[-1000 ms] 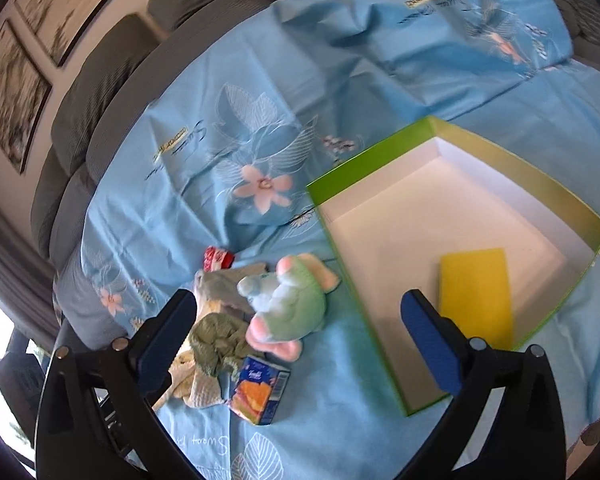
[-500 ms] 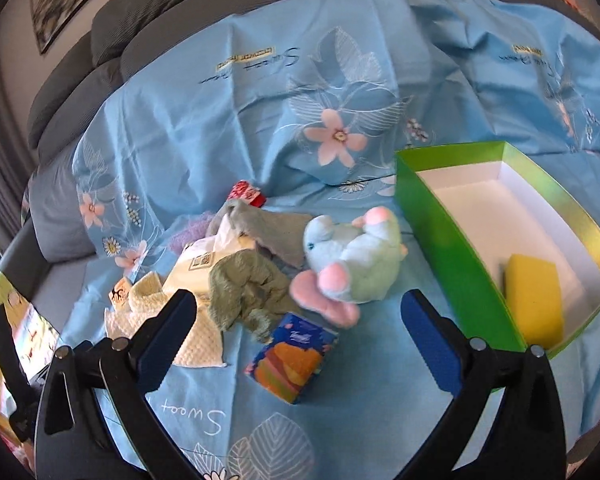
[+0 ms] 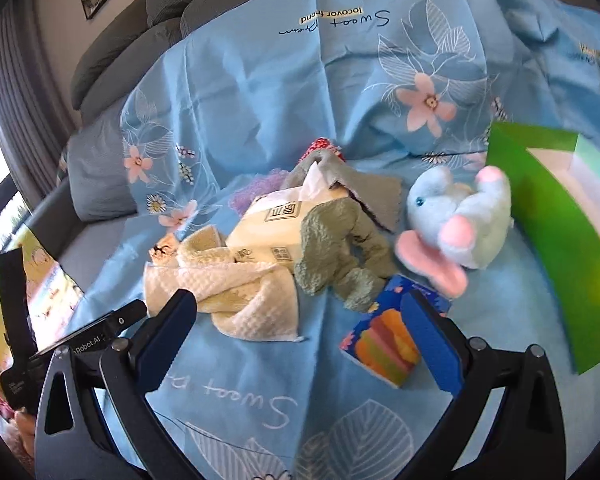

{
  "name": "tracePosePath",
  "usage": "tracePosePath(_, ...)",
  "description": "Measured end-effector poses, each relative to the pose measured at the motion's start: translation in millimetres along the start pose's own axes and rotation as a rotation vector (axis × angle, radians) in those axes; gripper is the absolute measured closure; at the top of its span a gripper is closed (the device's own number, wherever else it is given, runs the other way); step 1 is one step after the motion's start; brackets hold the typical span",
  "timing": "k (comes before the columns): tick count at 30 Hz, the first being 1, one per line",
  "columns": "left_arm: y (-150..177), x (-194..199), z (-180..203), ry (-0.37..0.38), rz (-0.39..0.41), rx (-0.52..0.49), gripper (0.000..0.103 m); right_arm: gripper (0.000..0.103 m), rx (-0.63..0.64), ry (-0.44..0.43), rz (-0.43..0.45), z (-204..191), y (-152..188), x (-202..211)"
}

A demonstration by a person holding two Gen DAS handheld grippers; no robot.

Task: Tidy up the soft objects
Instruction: 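Move the right gripper back to the pile of soft items, then grasp the small tree-print tissue pack with the right gripper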

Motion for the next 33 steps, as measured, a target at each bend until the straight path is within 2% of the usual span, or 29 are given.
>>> tracePosePath(2, -2.6, 0.0, -9.4, -0.03, 0.003, 0.023, 0.036, 0.001, 0.012, -0.002, 0.005, -4.5, 0.6, -0.1)
tracePosePath(5, -7.4, 2.0, -23.5, -0.009, -0.007, 0.072, 0.036, 0.001, 0.038, -0.032, -0.019, -17.5, -0.9, -2.7)
tracePosePath(8, -10.8, 5.0, -38.1, 0.011, -0.018, 0.107, 0.036, 0.001, 0.087, -0.036, -0.085, -43.8, -2.5, -13.9)
tracePosePath(11, -10.8, 4.9, -58.3, -0.043, -0.023, 0.157, 0.036, 0.001, 0.126, 0.013, -0.186, -69.5, -2.0, -28.5)
tracePosePath(12, -11.1, 4.1, -64.2, -0.055, -0.027, 0.172, 0.036, 0.001, 0.139, -0.007, -0.199, -82.0, -4.5, -32.7)
tracePosePath(14, -12.9, 1.9, -72.9, -0.056, -0.039, 0.193, 0.036, 0.002, 0.163, -0.043, -0.21, -101.2, -10.4, -38.1)
tracePosePath(18, -16.5, 7.9, -89.5, -0.03, -0.04, 0.245, 0.036, 0.002, 0.266, -0.031, -0.211, -147.3, -27.5, -58.8)
tracePosePath(21, -14.3, 8.0, -101.3, -0.05, -0.06, 0.262, 0.036, 0.002, 0.334, -0.025, -0.273, -175.0, -32.4, -89.1)
tracePosePath(24, -14.0, 8.6, -111.1, -0.059, -0.071, 0.277, 0.036, 0.002, 0.351, -0.085, -0.304, -194.7, -33.7, -118.3)
tracePosePath(27, -16.4, 11.7, -120.5, -0.047, -0.071, 0.301, 0.036, 0.004, 0.385, -0.093, -0.334, -211.1, -28.9, -146.0)
tracePosePath(31, -17.0, 11.0, -132.7, -0.036, -0.083, 0.337, 0.036, 0.006, 0.42, -0.112, -0.358, -224.4, -20.3, -176.7)
tracePosePath(33, -16.6, 9.6, -139.9, -0.035, -0.092, 0.369, 0.036, 0.006, 0.422, -0.096, -0.368, -225.0, -15.8, -192.1)
Point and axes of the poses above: each gripper's, at about its wrist camera, not at the fingertips, and x roughly against the way its jaws point, z to its right, y to its underside, the point moved 3 cm from there along -x, roughly the way its jaws point, and after that the axes turned 4 degrees about z, right-handed, at the moved point
